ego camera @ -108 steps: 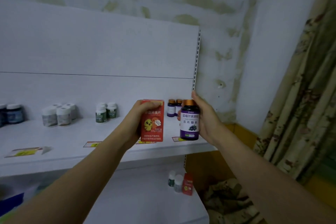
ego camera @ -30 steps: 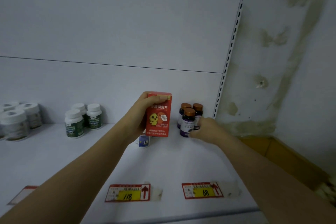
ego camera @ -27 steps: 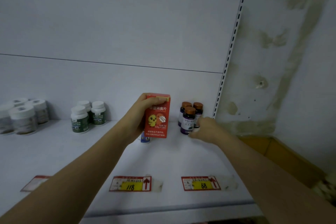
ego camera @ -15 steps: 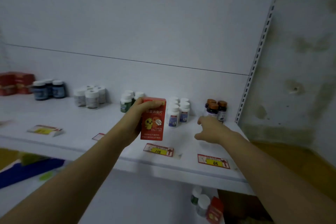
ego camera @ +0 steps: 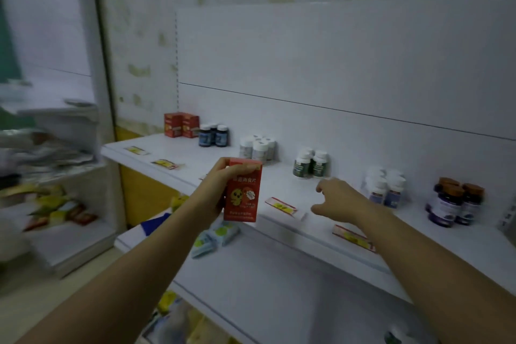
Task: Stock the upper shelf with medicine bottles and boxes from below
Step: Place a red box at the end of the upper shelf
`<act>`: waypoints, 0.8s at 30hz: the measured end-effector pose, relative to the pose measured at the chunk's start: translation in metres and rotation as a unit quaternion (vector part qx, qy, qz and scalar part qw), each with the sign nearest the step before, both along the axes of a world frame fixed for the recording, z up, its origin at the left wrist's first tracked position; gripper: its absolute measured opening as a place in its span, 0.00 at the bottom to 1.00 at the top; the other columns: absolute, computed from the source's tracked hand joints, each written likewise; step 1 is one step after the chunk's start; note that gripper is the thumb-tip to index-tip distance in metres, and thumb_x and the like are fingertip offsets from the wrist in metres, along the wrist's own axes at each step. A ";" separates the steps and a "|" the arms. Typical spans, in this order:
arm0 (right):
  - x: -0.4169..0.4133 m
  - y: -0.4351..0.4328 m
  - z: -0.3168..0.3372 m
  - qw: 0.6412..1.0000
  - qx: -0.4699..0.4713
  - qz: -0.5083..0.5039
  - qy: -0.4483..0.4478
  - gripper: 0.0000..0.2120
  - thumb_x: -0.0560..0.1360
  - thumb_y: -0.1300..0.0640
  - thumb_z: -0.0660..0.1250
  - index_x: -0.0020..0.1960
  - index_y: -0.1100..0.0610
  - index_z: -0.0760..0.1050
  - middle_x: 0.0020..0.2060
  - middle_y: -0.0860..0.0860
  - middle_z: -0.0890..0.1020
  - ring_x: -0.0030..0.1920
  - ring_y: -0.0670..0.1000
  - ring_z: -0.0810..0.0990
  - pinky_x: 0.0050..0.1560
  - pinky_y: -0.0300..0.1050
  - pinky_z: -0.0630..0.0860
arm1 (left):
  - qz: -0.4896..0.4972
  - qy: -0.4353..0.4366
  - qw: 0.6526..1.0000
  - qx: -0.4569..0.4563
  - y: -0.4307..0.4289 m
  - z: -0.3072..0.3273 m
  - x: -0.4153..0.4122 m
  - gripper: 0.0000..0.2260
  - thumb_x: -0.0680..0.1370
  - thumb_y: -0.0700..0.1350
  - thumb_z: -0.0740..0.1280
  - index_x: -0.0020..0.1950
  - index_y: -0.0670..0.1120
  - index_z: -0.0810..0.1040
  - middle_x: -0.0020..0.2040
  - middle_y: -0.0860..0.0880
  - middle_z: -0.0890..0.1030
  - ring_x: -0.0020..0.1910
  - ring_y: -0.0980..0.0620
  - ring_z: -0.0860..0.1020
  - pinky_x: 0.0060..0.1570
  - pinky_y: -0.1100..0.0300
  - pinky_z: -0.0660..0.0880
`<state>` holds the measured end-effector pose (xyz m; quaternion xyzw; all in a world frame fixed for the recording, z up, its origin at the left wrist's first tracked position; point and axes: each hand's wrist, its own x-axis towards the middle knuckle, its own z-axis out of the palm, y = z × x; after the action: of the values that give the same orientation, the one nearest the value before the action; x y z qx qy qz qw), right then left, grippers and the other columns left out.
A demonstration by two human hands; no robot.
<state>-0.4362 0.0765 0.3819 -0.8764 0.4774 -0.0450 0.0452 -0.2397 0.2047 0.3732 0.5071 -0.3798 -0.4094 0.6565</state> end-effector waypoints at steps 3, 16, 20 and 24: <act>0.063 0.002 0.002 0.999 0.000 0.034 0.004 0.26 0.75 0.49 0.66 0.68 0.60 0.67 0.65 0.58 0.72 0.61 0.56 0.73 0.60 0.48 0.73 | 0.030 0.004 1.000 0.005 0.014 0.000 0.050 0.09 0.74 0.48 0.68 0.51 0.52 0.71 0.50 0.45 0.79 0.47 0.46 0.79 0.42 0.53 0.78; 0.364 0.004 0.009 0.990 -0.011 0.134 -0.029 0.27 0.75 0.49 0.66 0.70 0.60 0.66 0.66 0.57 0.71 0.62 0.56 0.74 0.59 0.47 0.74 | 0.121 -0.027 0.992 -0.025 0.056 0.011 0.331 0.28 0.65 0.50 0.74 0.62 0.47 0.70 0.54 0.42 0.79 0.49 0.44 0.81 0.41 0.53 0.79; 0.433 -0.005 0.005 0.990 -0.009 0.143 -0.012 0.28 0.75 0.49 0.65 0.70 0.58 0.65 0.67 0.57 0.70 0.62 0.56 0.73 0.60 0.49 0.74 | 0.125 -0.020 0.991 -0.036 0.050 0.011 0.399 0.21 0.65 0.49 0.72 0.54 0.50 0.71 0.51 0.44 0.79 0.46 0.45 0.81 0.41 0.52 0.79; 0.489 -0.025 0.003 0.990 -0.011 0.143 0.004 0.28 0.74 0.48 0.65 0.71 0.58 0.65 0.68 0.56 0.69 0.63 0.56 0.72 0.62 0.51 0.73 | 0.109 -0.018 0.993 -0.028 0.024 0.003 0.453 0.22 0.65 0.49 0.73 0.56 0.50 0.71 0.52 0.44 0.79 0.47 0.45 0.80 0.43 0.52 0.79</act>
<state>0.0525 0.0517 0.3847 -0.9364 0.3463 -0.0402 0.0400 0.2131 0.2291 0.3766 0.5341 -0.3458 -0.3149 0.7042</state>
